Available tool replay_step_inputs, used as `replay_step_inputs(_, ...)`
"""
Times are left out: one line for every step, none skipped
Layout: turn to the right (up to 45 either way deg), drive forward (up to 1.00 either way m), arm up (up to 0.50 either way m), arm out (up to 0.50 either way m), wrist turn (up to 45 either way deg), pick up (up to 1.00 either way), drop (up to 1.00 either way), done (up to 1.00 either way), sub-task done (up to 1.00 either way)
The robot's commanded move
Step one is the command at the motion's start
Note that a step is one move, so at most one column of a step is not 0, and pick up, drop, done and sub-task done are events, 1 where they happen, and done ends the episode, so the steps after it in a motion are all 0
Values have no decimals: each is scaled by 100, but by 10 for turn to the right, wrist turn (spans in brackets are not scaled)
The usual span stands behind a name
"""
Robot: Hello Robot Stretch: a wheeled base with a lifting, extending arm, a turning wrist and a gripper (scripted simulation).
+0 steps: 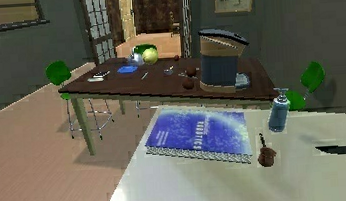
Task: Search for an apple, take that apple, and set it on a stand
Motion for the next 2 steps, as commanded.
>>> replay_step_inputs(0,0,0,0,60,0,0,0,0)
replay_step_inputs(0,0,-12,0,0,0,0,0,0)
